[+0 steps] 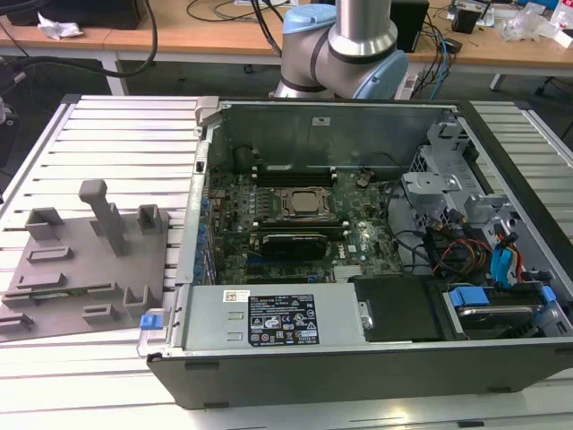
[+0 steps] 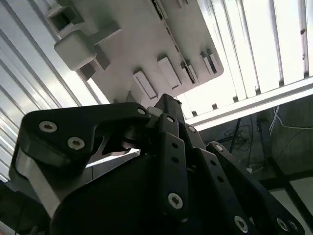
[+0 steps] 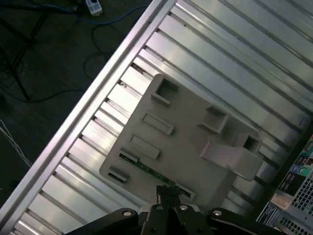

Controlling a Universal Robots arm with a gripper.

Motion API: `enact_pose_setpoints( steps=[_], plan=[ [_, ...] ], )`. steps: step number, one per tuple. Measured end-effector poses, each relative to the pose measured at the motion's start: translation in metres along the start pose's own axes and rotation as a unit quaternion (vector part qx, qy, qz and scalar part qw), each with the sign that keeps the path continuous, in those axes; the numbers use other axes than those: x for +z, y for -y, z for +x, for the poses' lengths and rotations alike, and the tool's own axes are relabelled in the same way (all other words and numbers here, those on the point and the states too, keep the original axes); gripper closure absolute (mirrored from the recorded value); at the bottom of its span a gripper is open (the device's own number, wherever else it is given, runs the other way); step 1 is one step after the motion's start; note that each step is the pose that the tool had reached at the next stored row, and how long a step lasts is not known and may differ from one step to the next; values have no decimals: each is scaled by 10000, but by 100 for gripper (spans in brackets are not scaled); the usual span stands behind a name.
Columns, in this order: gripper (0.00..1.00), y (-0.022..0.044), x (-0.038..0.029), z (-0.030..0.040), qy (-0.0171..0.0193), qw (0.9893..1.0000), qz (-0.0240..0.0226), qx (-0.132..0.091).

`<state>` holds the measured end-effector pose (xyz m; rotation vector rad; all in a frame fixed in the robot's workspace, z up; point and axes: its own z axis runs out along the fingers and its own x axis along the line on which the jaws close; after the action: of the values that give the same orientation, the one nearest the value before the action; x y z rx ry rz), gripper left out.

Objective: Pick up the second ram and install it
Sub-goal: 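Pick up the second ram and move it above second insertion slot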

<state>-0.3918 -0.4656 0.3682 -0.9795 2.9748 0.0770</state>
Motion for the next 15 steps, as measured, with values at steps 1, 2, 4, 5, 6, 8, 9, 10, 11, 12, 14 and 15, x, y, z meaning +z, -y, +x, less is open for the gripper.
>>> enact_pose_setpoints(
  steps=[1, 2, 4, 5, 6, 8, 9, 10, 11, 12, 14, 15],
  plan=[
    [89, 0, 0, 0, -5, 9999, -3, -124],
    [89, 0, 0, 0, -10, 9997, -6, -240],
    [89, 0, 0, 0, -15, 9994, -8, -355],
    [89, 0, 0, 0, -19, 9990, -10, -439],
    [89, 0, 0, 0, -24, 9985, -13, -539],
    [89, 0, 0, 0, -34, 9970, -18, -777],
    [89, 0, 0, 0, -40, 9958, -22, -916],
    [89, 0, 0, 0, -45, 9948, -24, -1020],
    [89, 0, 0, 0, -48, 9939, -26, -1101],
    [89, 0, 0, 0, -51, 9934, -27, -1149],
    [89, 0, 0, 0, -59, 9909, -32, -1342],
    [89, 0, 0, 0, -65, 9892, -35, -1467]
  ],
)
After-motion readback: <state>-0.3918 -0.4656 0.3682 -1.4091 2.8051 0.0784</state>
